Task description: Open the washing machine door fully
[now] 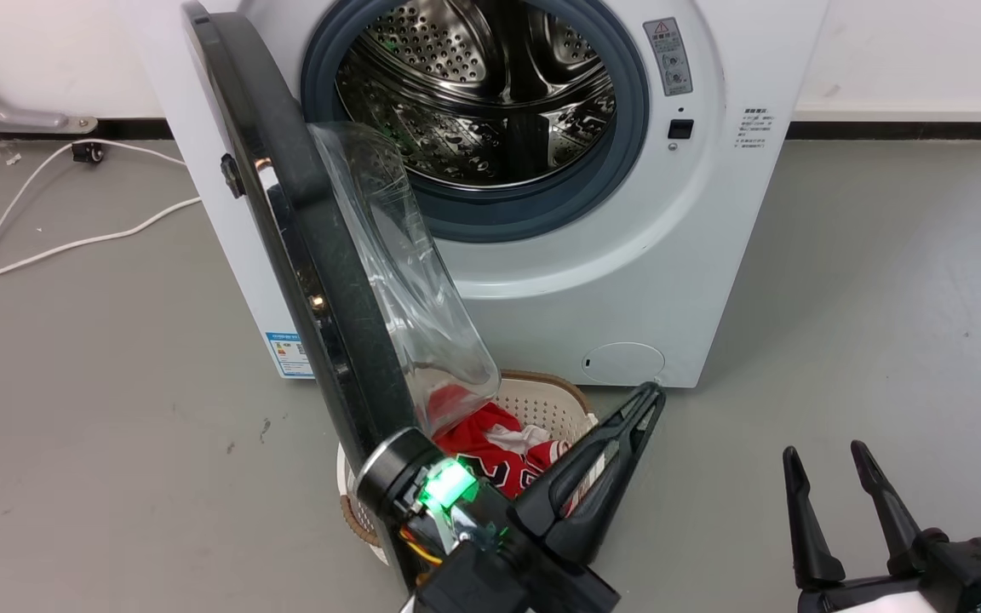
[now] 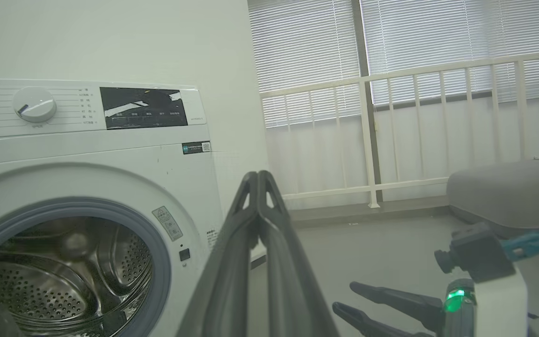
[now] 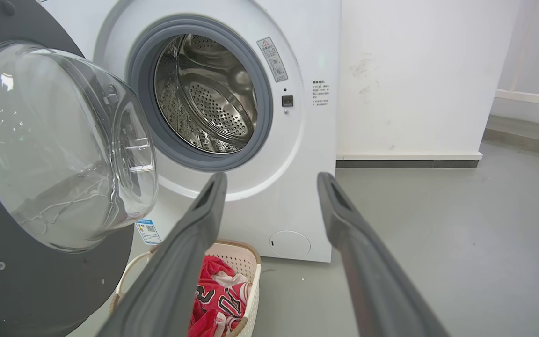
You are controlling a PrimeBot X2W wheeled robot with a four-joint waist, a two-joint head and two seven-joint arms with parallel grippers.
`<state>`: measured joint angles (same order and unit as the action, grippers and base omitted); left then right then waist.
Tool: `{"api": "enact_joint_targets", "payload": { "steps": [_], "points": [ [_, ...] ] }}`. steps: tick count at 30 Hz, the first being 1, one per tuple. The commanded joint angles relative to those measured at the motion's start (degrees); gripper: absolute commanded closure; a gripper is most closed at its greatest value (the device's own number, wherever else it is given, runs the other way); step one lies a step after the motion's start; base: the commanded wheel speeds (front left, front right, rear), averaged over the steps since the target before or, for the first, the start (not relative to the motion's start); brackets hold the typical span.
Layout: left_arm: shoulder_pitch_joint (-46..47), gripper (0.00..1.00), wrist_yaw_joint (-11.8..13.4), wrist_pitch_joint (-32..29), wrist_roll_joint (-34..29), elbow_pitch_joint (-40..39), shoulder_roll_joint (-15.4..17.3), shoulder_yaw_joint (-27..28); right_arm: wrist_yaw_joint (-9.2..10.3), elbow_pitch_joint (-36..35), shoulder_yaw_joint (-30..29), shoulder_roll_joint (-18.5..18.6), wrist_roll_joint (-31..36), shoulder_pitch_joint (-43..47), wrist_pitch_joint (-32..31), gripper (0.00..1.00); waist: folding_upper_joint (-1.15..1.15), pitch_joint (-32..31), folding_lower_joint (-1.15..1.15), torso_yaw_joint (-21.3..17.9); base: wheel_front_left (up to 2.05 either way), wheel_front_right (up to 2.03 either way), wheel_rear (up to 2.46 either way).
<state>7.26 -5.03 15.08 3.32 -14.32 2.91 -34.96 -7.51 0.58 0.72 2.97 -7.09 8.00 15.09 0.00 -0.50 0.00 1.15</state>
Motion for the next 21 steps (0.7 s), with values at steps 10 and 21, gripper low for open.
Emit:
{"api": "enact_joint_targets", "payload": {
  "steps": [10,21],
  "points": [
    [-2.7,1.00,0.2,0.1,-0.4,5.9,0.1,-1.3,0.04,0.5,1.2,-0.2,-0.4,-0.9,0.1,0.00,0.00,0.2,0.00,0.6,0.00,0.00,0.00],
    [-5.7,1.00,0.4,0.1,0.7,10.2,0.0,-2.3,0.04,0.8,1.8,-0.2,0.0,-1.0,0.1,0.00,0.00,0.2,0.00,1.0,0.00,0.00,0.00]
  ]
}}
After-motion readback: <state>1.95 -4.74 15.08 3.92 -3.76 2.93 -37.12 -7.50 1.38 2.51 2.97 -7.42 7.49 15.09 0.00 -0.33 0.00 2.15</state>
